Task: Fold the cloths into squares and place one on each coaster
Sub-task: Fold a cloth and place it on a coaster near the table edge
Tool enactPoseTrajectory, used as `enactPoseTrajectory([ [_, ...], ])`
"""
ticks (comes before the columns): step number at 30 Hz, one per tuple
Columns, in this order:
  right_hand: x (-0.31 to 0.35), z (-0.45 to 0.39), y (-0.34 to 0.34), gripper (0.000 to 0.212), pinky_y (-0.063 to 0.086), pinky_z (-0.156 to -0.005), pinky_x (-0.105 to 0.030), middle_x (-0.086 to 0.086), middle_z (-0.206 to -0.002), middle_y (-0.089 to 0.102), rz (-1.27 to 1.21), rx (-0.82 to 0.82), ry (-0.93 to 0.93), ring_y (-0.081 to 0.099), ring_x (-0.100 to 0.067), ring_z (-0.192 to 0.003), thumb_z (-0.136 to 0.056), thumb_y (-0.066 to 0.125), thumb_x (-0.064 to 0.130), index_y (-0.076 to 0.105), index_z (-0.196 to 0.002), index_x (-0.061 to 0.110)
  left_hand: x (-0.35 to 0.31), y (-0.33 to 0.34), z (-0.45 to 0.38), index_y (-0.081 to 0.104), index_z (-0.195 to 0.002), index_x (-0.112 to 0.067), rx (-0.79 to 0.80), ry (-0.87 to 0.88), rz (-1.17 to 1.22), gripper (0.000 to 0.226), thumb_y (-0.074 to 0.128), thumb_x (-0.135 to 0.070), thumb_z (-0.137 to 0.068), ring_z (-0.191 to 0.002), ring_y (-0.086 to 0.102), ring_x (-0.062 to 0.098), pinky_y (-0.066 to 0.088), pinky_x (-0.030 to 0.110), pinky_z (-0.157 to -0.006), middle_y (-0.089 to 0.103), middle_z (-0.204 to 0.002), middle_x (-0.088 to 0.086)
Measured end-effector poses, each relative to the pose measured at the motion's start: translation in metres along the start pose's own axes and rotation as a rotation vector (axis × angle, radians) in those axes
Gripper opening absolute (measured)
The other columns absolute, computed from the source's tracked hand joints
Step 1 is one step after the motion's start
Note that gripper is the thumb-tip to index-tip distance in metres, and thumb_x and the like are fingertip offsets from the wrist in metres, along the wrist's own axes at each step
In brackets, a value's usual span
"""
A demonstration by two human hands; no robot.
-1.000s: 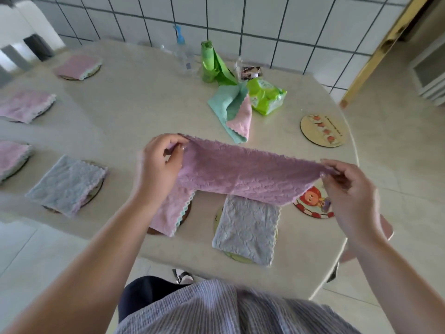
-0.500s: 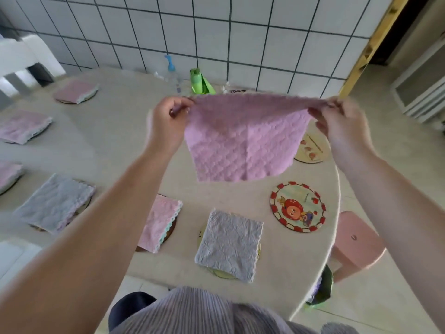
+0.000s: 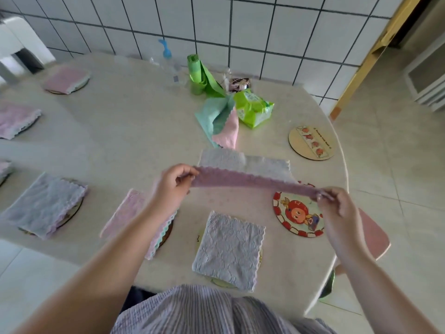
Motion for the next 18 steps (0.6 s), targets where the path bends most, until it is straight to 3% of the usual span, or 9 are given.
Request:
enactPoseTrajectory([
  [2,-0.027,0.007,0.007,0.010,0.037,-0.062,-0.015,0.009,-0.083,0.063,0.032,0.033,0.048,0.056,-0.001,-0.074,-0.093,0.051,0.015,0.057,-0.096,0.023,0.025,0.009,0.008,0.062,-0.079,-0.017,0.051,-0.037,-0.056,0.031,0.051,0.012,-0.086,-0.055,0.055,-0.005,0.040,0.009,-0.050,0.061,-0.076,-0.007],
  [4,-0.049,0.008,0.013,0.010,0.038,-0.064,-0.018,0.007,-0.085,0.064,0.060,0.055,0.092,0.056,-0.005,-0.077,-0.092,0.053,0.014,0.059,-0.099,0.019,0.047,0.017,0.011,0.063,-0.076,-0.027,0.092,-0.057,-0.126,0.038,0.055,0.009,-0.086,-0.059,0.056,0.000,0.040,0.009,-0.054,0.063,-0.074,-0.011],
  [7,-0.068,-0.001,0.015,0.010,0.039,-0.063,-0.021,0.009,-0.084,0.064,0.113,0.056,0.135,0.058,-0.007,-0.078,-0.091,0.055,0.015,0.060,-0.098,0.020,0.073,0.025,0.009,0.064,-0.074,-0.042,0.148,-0.110,-0.242,0.039,0.059,-0.005,-0.086,-0.071,0.060,0.005,0.047,0.023,-0.065,0.066,-0.077,-0.018],
  [9,-0.077,-0.014,0.018,0.008,0.041,-0.060,-0.026,0.009,-0.079,0.063,0.159,0.060,0.165,0.059,-0.014,-0.073,-0.090,0.055,0.020,0.060,-0.095,0.025,0.075,0.029,0.002,0.063,-0.076,-0.040,0.151,-0.129,-0.258,0.036,0.059,-0.005,-0.086,-0.075,0.060,0.000,0.047,0.024,-0.070,0.065,-0.081,-0.021],
  [11,-0.082,-0.029,0.024,0.006,0.042,-0.060,-0.029,0.008,-0.074,0.062,0.197,0.080,0.186,0.059,-0.020,-0.067,-0.090,0.054,0.026,0.060,-0.091,0.030,0.071,0.032,-0.010,0.063,-0.079,-0.035,0.137,-0.128,-0.256,0.033,0.058,-0.003,-0.086,-0.077,0.059,-0.004,0.045,0.016,-0.072,0.065,-0.085,-0.019],
  [14,-0.080,-0.057,0.036,0.007,0.038,-0.057,-0.025,0.008,-0.070,0.059,0.209,0.106,0.187,0.055,-0.018,-0.060,-0.090,0.053,0.028,0.059,-0.088,0.031,0.073,0.036,-0.031,0.064,-0.083,-0.030,0.131,-0.146,-0.253,0.027,0.057,-0.004,-0.087,-0.080,0.060,-0.003,0.042,0.008,-0.072,0.066,-0.088,-0.012],
  [18,-0.081,-0.094,0.056,0.010,0.043,-0.063,-0.029,0.009,-0.080,0.062,0.258,0.149,0.192,0.057,-0.011,-0.074,-0.091,0.051,0.034,0.058,-0.094,0.028,0.086,0.039,-0.058,0.061,-0.080,-0.037,0.110,-0.186,-0.259,0.030,0.059,-0.008,-0.087,-0.076,0.058,-0.002,0.041,0.013,-0.070,0.063,-0.083,-0.018],
])
Point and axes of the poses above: each hand's wrist, its own z-axis away from the middle knuckle, its own y-axis out of the palm, x = y × z, the point moved 10 cm from there along -z, towards the middle knuckle
